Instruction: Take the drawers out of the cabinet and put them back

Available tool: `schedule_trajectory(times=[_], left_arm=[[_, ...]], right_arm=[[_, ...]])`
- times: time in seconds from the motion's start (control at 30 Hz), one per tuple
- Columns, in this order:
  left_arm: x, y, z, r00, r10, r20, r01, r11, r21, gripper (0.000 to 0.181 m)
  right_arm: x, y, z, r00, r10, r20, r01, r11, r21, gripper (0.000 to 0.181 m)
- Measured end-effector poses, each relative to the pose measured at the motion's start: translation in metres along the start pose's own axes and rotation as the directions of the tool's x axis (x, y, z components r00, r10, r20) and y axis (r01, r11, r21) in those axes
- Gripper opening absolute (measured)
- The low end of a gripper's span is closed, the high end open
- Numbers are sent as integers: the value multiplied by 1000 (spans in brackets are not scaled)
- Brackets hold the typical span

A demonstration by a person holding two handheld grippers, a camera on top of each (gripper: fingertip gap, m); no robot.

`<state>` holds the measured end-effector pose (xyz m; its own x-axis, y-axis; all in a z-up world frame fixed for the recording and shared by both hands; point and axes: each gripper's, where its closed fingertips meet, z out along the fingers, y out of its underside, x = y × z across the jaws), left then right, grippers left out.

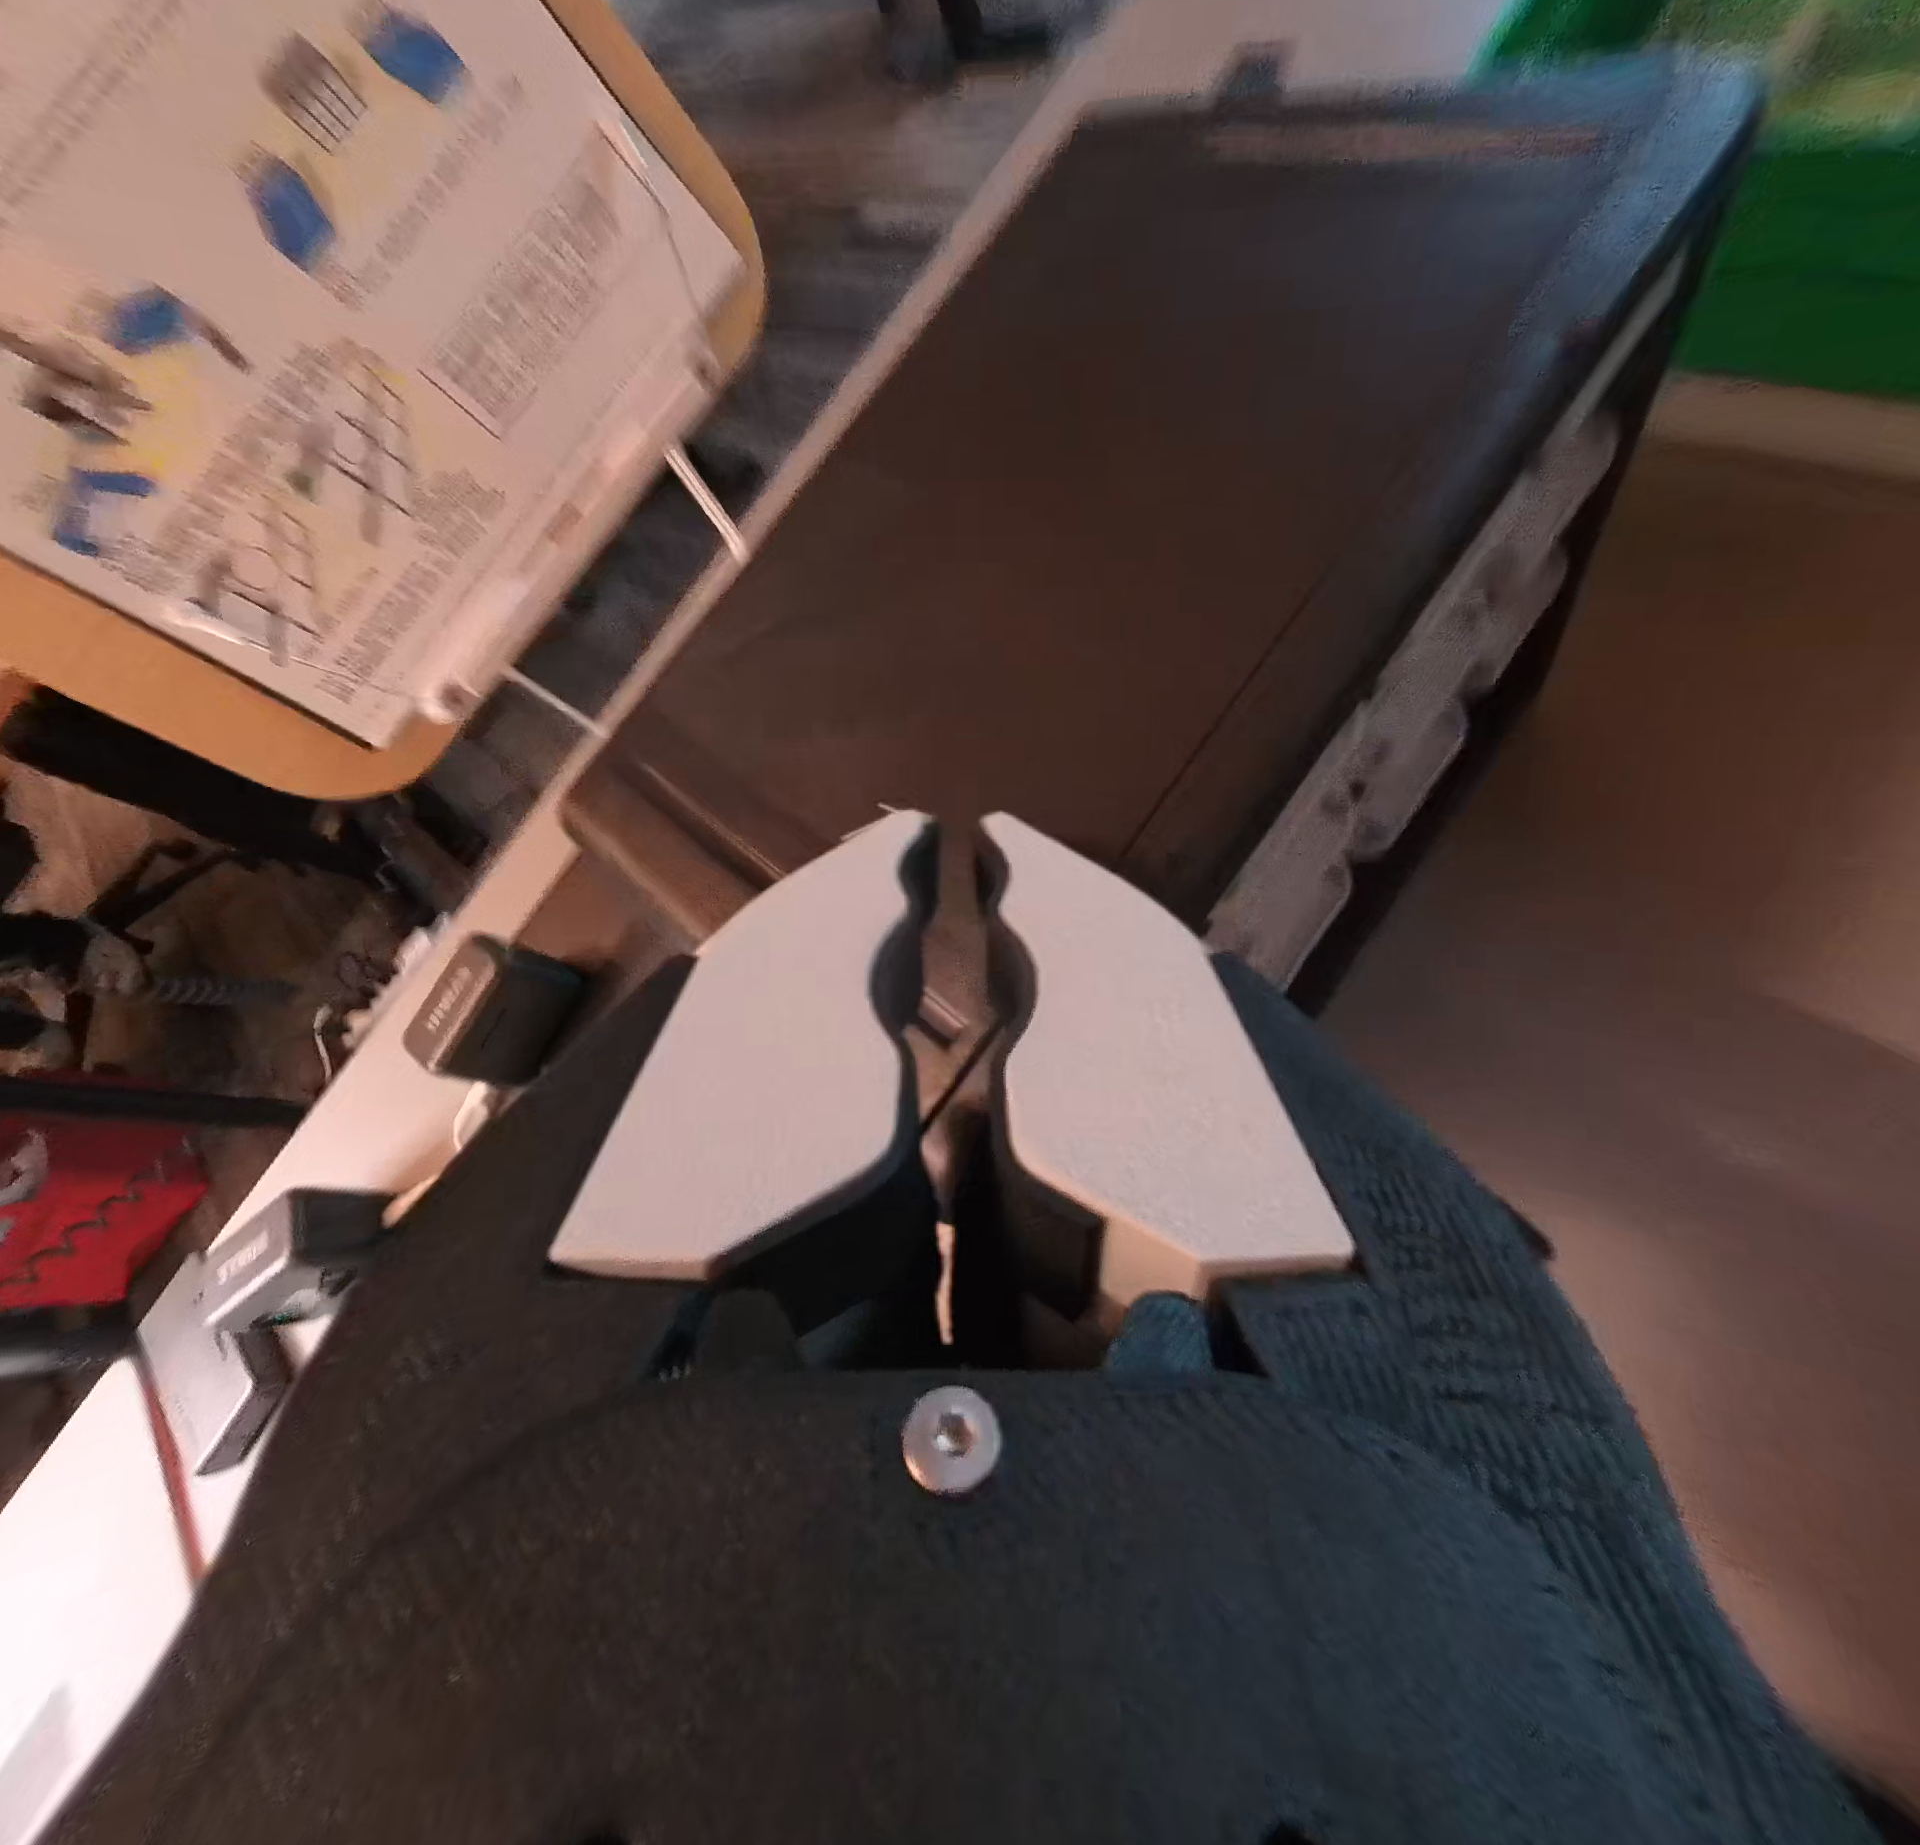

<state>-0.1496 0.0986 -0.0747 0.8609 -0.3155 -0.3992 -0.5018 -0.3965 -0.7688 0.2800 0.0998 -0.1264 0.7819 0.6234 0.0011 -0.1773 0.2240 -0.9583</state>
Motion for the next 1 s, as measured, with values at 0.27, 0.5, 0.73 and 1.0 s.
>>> schedule_trajectory(times=[0.27,0.5,0.73,1.0], left_arm=[[42,2,-148,926,-375,44,234,662,712,81],[33,72,-188,704,-699,-126,408,253,877,127],[55,68,-132,794,-605,55,317,491,811,117],[62,100,-26,778,-628,-24,501,597,626,88]], right_arm=[[-4,4,8,998,58,-34,-58,998,20,74],[-65,-26,29,992,108,68,-116,986,123,132],[-157,15,72,958,238,163,-246,969,35,92],[-162,132,131,999,47,6,-41,923,-383,37]])
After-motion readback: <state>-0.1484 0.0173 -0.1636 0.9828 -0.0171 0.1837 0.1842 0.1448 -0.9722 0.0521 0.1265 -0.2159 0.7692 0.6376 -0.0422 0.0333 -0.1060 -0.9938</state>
